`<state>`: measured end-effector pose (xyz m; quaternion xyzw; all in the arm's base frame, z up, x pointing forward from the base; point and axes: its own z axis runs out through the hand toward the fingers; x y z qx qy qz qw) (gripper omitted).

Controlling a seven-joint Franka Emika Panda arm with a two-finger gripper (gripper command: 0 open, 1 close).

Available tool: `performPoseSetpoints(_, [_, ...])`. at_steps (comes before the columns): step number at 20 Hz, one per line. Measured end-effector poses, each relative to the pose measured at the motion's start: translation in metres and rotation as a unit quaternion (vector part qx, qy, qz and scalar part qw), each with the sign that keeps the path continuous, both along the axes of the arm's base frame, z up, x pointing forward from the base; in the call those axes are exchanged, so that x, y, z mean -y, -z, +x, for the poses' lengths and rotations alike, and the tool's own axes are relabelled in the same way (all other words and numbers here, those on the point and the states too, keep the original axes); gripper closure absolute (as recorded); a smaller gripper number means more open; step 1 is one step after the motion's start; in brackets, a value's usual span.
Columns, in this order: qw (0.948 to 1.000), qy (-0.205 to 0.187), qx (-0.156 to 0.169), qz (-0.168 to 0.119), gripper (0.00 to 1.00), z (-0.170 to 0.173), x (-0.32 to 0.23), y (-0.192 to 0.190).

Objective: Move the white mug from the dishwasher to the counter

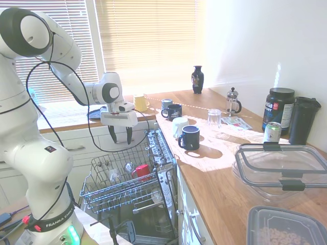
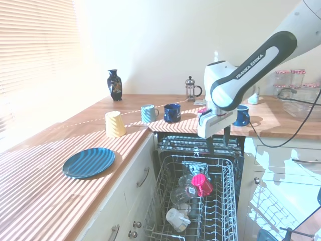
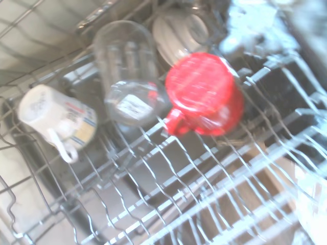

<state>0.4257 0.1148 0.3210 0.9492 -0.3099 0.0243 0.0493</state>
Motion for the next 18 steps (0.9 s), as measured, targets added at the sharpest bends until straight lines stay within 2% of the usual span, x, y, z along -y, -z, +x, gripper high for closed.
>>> performPoseSetpoints(4, [0.9992,-0.04,-0.001,-0.001,0.0,0.013,-0.047,0.048])
performPoseSetpoints(11, [0.9951,-0.087,-0.045,-0.012,0.0,0.031,-0.131,0.142])
performPoseSetpoints(18, [0.9903,-0.116,-0.068,-0.033,0.0,0.028,-0.168,0.198])
